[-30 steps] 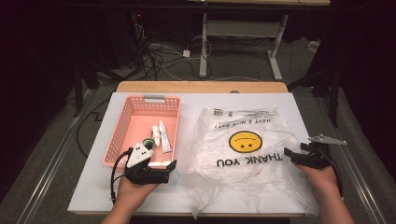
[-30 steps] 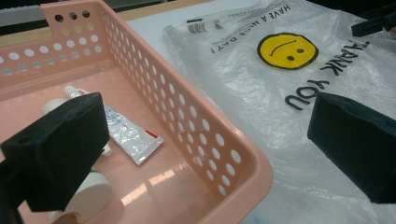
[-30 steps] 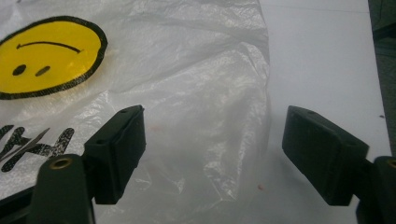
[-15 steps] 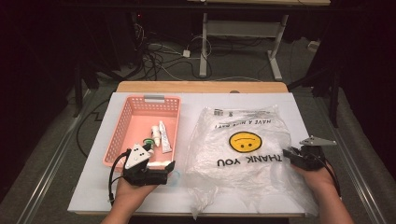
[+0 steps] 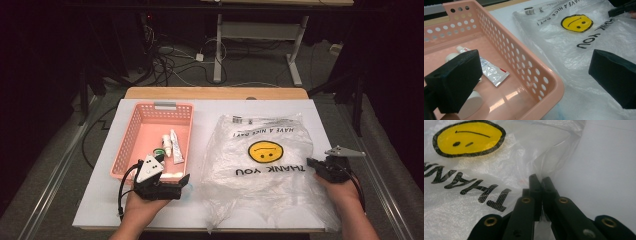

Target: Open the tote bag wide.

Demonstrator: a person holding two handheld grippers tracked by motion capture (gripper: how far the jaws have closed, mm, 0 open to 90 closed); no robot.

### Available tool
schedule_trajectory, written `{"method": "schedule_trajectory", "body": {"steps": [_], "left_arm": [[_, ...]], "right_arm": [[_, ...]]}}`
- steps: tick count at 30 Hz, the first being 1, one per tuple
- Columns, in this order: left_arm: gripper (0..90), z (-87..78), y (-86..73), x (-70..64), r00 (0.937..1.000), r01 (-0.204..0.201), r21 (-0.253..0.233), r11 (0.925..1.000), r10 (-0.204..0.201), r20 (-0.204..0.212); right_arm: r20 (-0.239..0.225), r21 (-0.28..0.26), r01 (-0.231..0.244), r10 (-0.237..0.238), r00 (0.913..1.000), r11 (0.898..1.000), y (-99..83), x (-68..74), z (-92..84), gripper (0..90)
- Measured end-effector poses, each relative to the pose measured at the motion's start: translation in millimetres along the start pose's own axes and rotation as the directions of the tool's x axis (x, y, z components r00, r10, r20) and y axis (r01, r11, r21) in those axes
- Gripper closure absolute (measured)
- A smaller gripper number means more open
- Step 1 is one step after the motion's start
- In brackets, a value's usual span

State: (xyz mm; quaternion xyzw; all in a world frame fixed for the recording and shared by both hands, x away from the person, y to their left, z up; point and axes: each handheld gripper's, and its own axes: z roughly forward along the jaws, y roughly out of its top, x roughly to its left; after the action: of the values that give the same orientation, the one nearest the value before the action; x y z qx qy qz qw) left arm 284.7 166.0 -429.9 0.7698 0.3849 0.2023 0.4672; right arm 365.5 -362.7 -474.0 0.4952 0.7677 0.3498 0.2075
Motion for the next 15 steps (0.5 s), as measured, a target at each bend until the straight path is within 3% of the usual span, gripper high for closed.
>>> {"method": "schedule_trajectory", "body": {"steps": [7,8,11,15], "left_arm": [[0.0,0.6,1.8,-2.2,0.9999,-0.015,0.004,0.9999,0.015,0.003],[0.0,2.0,3.1,-3.0,0.9997,-0.023,0.014,0.9996,0.023,0.002],[0.0,3.1,4.6,-3.9,0.9996,-0.029,0.013,0.9995,0.029,0.007],[0.0,6.6,7.7,-5.5,0.9991,-0.027,0.019,0.9994,0.027,0.031]], "right_arm": [[0.048,-0.052,-0.067,0.070,0.9964,0.996,-3.1,-11.7,-9.4,90.0],[0.070,-0.070,-0.096,0.101,0.9924,0.993,-5.2,-16.7,-13.9,90.0],[0.092,-0.087,-0.119,0.127,0.9875,0.989,-7.9,-21.5,-18.4,90.0],[0.146,-0.128,-0.167,0.185,0.9718,0.978,-15.3,-33.2,-29.9,90.0]]}}
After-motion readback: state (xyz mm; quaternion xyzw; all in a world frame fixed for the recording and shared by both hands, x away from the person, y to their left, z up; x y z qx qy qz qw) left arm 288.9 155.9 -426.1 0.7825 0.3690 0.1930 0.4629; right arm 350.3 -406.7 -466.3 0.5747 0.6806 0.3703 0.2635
